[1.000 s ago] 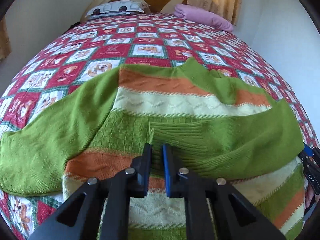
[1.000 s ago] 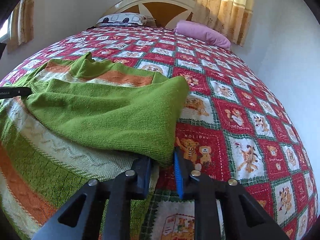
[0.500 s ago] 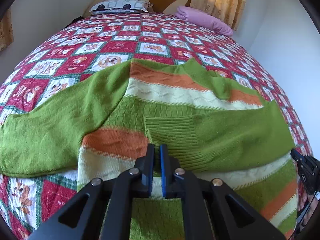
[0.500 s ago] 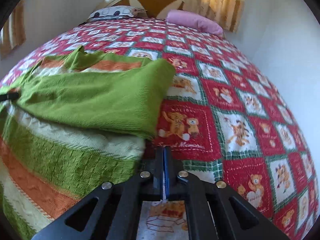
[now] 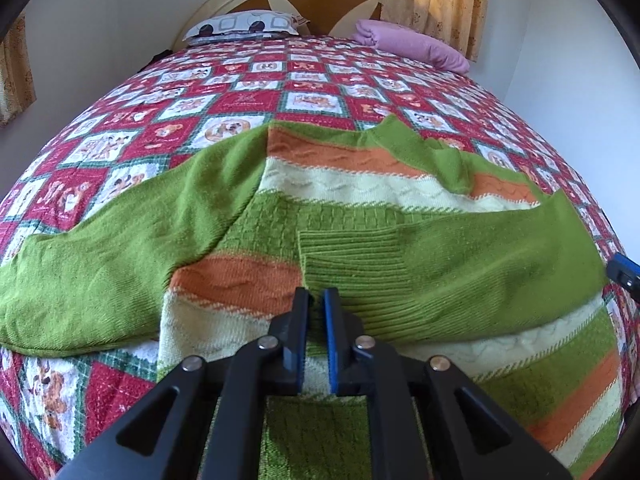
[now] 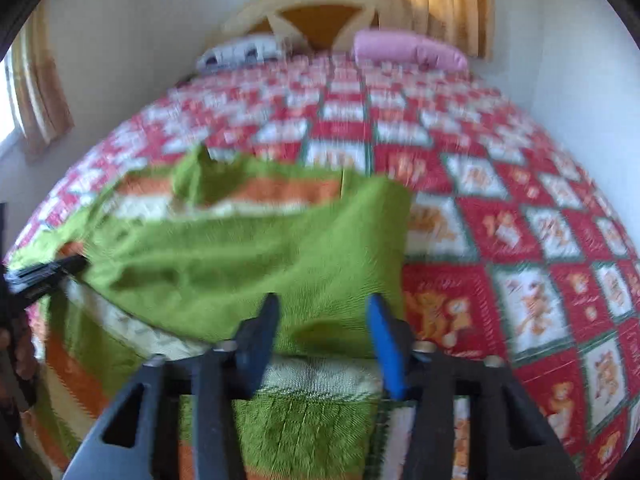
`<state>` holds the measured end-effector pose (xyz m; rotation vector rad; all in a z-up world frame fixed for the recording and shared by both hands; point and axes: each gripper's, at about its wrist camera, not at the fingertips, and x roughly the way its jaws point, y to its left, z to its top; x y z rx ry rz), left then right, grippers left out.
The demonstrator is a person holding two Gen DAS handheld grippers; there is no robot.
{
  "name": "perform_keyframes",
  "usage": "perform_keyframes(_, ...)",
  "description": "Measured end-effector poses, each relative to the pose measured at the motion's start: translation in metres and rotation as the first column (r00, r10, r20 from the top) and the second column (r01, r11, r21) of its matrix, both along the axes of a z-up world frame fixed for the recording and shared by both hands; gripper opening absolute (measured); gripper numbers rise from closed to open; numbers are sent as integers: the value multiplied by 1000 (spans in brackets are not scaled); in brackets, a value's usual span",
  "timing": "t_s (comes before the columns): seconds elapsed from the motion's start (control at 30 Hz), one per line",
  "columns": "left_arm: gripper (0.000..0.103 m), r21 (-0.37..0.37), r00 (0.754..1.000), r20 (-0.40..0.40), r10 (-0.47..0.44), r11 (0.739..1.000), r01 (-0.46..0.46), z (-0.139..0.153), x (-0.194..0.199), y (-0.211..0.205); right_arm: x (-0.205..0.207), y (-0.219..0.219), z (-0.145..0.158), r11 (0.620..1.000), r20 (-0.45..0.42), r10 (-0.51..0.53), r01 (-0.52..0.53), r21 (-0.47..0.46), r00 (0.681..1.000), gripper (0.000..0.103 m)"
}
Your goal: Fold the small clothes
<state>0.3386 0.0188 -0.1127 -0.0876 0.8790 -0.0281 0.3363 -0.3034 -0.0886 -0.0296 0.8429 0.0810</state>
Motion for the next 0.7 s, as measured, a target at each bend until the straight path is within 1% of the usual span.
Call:
perform_keyframes(0.03,11,7,1000,0,4,1000,-4,0,-1,0,3,1,-13,1000,-43,-11,10,-20,999,35)
perform_keyframes(0.07,11,10,1000,-1,8,1000,-8,-1,-2,1,2,2,-18,999,-57,-6,3,-39,998,34)
perform_keyframes(0.1,11,4,1000,0,10,1000,-10,-1,-4,3,-2,7,-21,997,-51,6,-10,-73,999,34)
perform_keyframes(0.23,11,-23,1000,2,10,1000,-10,-3,-6,8,-13,24,-7,983,-42,-1,-7,-182,999,34)
perform_keyframes(0.27,13,-28,1000,2,13,1000,-13,-3,-5,9,-14,27,-1,984,-38,4,-11,-179,999,34)
perform_keyframes(0.33,14,-27,1000,5,27,999,-26,-1,-7,10,-11,36,12,990,-14,26,-28,-139,1000,36)
perform_keyframes(0.37,17,-27,1000,6,28,999,-28,-1,-7,10,-7,44,19,992,4,40,-39,-121,999,41)
perform_keyframes(0.4,20,-22,999,8,36,999,-36,-1,-8,10,-3,51,22,993,16,52,-50,-109,998,44)
perform_keyframes(0.43,28,-15,999,8,48,999,-48,-1,-10,11,3,60,25,993,24,73,-70,-91,997,45)
perform_keyframes(0.47,33,-17,999,10,51,999,-51,-1,-10,11,11,71,23,993,11,94,-93,-72,996,45)
perform_keyframes(0.6,34,-14,998,14,62,998,-61,-3,-12,13,35,101,0,990,-39,115,-117,-74,993,45)
perform_keyframes(0.67,35,-5,998,15,64,998,-64,-4,-12,12,39,106,-23,992,-99,106,-112,-59,989,45)
perform_keyframes(0.7,35,-3,998,15,64,998,-64,-4,-12,12,34,108,-26,992,-65,101,-106,-75,993,45)
